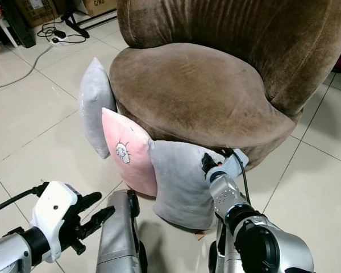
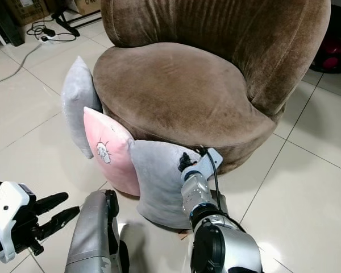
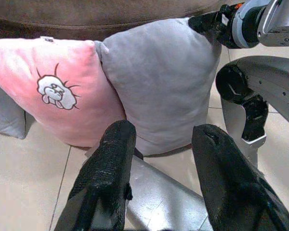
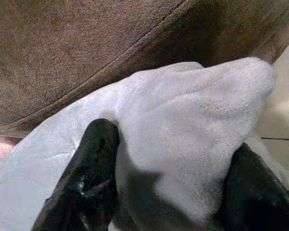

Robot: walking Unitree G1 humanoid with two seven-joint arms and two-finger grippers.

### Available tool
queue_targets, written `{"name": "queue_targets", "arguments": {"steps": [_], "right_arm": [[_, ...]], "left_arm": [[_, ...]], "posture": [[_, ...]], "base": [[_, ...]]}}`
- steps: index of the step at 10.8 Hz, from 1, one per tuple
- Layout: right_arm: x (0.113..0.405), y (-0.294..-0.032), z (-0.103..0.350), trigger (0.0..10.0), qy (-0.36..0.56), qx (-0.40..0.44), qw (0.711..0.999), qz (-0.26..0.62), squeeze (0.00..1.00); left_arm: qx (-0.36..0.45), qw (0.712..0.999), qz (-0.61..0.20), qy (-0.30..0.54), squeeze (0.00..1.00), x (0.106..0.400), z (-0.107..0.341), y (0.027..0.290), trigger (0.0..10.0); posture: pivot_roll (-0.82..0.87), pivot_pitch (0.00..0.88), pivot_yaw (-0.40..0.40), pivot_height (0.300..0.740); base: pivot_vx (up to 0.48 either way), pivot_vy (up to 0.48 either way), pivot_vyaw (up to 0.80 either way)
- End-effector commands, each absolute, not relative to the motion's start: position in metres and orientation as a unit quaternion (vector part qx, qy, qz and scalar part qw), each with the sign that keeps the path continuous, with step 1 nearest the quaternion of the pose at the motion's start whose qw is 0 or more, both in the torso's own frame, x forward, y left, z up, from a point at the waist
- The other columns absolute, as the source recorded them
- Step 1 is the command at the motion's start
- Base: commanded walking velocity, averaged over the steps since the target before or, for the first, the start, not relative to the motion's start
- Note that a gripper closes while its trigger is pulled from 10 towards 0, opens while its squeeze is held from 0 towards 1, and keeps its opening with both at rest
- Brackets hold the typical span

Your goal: Move the pillow to the sofa from floor

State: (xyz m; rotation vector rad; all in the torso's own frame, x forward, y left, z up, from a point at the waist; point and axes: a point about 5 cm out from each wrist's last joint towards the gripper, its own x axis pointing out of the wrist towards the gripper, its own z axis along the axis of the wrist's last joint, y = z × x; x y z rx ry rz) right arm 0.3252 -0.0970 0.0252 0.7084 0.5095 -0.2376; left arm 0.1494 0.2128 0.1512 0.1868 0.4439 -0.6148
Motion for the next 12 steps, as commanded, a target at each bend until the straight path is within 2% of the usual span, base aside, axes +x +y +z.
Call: {"name": "queue_targets", "arguments": {"steps": [1,8,12], "right_arm": [[0.322,-0.088,0.023,0.0,0.260,0.337,0.899,-0.102,0.00],[0.324,-0.092,0.023,0.0,0.260,0.328,0.903,-0.096,0.00],[0.324,-0.094,0.024,0.0,0.248,0.340,0.905,-0.064,0.00]], "left_arm": [[0.096,0.921,-0.307,0.219,0.00,0.147,0.154,0.212,10.0],[0.093,0.921,-0.311,0.215,0.00,0.151,0.151,0.209,10.0],[0.093,0.931,-0.290,0.201,0.00,0.159,0.145,0.208,10.0]], "posture": [[0.14,0.130,0.053,0.472],[0.13,0.096,0.052,0.472],[0.09,0.013,0.049,0.472]], "base": [[0.000,0.000,0.00],[0.000,0.000,0.00],[0.000,0.000,0.00]]}}
